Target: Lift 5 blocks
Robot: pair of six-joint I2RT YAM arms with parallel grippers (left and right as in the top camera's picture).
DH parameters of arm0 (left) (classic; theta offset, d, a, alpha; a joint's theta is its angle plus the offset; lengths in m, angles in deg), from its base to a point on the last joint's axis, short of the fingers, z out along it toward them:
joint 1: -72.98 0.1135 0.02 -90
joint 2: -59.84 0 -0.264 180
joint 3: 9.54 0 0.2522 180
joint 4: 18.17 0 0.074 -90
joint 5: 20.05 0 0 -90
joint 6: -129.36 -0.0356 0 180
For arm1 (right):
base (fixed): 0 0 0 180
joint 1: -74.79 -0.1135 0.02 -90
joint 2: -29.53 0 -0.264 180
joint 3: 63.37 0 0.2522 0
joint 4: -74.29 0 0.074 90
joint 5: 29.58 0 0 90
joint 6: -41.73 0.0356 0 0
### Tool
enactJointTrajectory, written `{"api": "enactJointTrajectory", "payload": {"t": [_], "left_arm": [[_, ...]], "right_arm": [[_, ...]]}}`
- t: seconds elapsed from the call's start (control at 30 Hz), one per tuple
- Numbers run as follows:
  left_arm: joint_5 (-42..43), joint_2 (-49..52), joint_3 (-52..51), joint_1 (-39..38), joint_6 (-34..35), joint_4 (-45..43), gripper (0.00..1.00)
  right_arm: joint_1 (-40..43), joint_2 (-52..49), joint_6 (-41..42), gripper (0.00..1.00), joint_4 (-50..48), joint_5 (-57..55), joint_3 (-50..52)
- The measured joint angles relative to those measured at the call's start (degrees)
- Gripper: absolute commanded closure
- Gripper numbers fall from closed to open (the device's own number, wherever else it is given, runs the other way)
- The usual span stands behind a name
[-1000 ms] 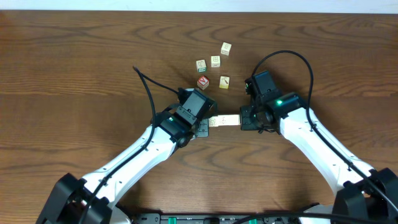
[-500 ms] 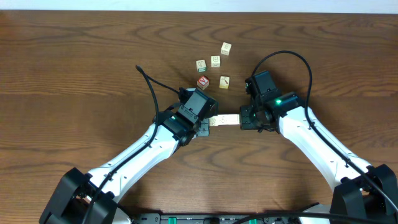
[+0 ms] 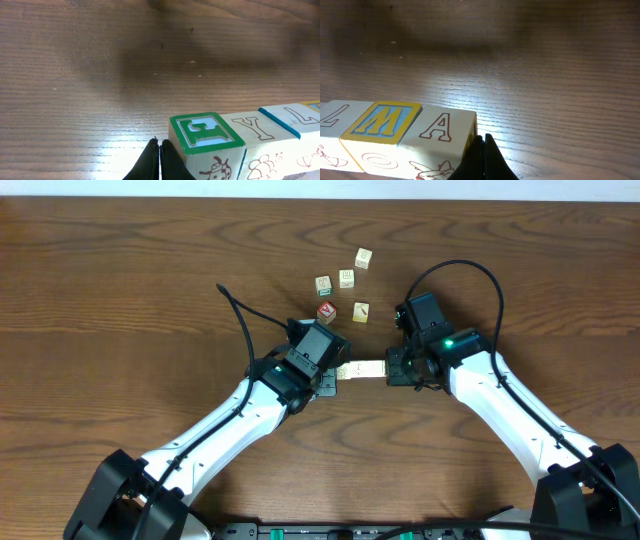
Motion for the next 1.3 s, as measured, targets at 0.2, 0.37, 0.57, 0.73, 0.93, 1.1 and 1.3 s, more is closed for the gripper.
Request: {"api": "enactJointTrajectory", "payload": {"t": [0.2, 0.37, 0.57, 0.73, 0.93, 1.1, 1.3], "left_arm": [[-1.1, 0.0, 0.0, 0.2, 0.0, -1.3, 0.93], [-2.2, 0.0, 0.0, 0.3, 0.0, -1.5, 0.93], [-3.0, 0.8, 0.0, 0.3, 0.2, -1.8, 0.93], [-2.6, 2.4, 0.0, 0.3, 0.2, -3.2, 0.93], [-2.6, 2.4, 0.0, 0.8, 0.3, -4.9, 0.93], [-2.8, 2.4, 0.0, 1.3, 0.3, -5.8, 0.93], [-2.9, 2.4, 0.0, 1.3, 0.3, -5.8, 0.93]], "right_arm": [[0.4, -0.1, 0.0, 0.99, -1.9, 0.5, 0.3], [0.4, -0.1, 0.1, 0.99, -4.4, 0.8, 1.4], [0.5, -0.2, 1.8, 0.99, -9.1, 2.0, 4.7], [1.2, -0.9, 2.9, 0.99, -9.6, 2.6, 5.5], [1.5, -1.1, 3.6, 0.99, -10.9, 2.9, 5.6], [1.6, -1.1, 4.2, 0.99, -12.5, 3.1, 5.8], [1.6, -1.1, 4.6, 0.99, -12.5, 3.3, 6.0]]}}
